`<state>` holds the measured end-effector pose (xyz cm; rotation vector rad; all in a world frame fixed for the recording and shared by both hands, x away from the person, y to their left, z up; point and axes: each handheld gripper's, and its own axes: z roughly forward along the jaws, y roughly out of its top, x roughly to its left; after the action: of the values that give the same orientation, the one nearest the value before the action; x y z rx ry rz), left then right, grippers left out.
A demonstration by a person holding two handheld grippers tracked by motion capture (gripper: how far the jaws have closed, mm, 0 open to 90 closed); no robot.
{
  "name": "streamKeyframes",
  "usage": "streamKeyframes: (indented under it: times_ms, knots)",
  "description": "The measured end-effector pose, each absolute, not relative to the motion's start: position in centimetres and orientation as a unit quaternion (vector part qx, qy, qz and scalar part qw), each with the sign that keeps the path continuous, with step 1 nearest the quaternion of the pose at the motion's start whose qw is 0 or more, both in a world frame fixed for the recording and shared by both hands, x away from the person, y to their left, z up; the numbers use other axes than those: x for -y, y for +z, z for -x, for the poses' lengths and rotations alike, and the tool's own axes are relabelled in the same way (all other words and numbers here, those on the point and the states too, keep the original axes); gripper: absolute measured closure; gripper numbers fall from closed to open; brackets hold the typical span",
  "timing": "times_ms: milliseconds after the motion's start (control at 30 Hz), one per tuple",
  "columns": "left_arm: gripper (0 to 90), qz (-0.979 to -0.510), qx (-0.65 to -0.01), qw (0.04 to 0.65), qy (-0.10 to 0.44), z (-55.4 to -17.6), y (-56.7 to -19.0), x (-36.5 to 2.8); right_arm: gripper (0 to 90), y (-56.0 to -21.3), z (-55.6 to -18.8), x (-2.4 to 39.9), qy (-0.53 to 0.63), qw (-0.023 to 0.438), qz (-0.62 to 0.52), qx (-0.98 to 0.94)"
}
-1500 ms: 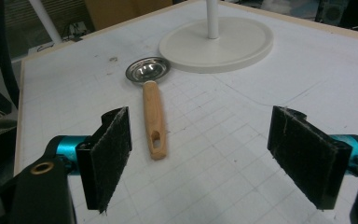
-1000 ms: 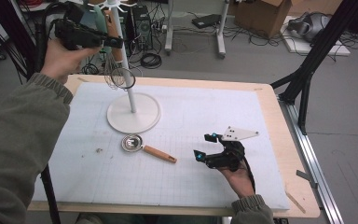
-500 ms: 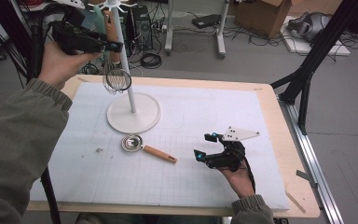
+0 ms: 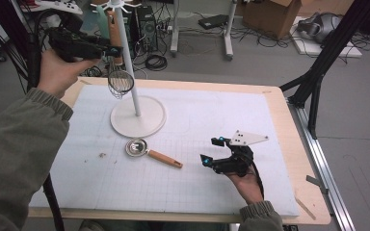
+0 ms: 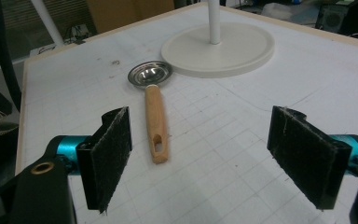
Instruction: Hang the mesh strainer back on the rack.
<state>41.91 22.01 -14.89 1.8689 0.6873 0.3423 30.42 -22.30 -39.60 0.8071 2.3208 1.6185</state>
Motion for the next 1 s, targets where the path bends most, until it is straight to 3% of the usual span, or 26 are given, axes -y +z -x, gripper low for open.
streamKeyframes:
  times_ms: [367, 600, 833, 1000]
  knots:
    - [51.7, -0.779, -0.286, 0.537, 0.149, -40.9, -14.6, -22.9, 21.0, -39.5, -30.5, 23.0, 0.553, 0.105, -0.281, -0.778]
    - [63.2, -0.78, -0.272, 0.545, 0.143, -40.2, -14.3, -22.8, 20.9, -39.3, -30.4, 24.0, 0.552, 0.113, -0.29, -0.773]
    - [80.2, -0.778, -0.262, 0.555, 0.134, -39.9, -14.0, -22.7, 20.9, -39.2, -30.3, 25.3, 0.556, 0.122, -0.305, -0.764]
    - [85.4, -0.777, -0.257, 0.559, 0.131, -39.7, -13.4, -22.6, 20.9, -39.3, -30.4, 25.8, 0.556, 0.124, -0.31, -0.761]
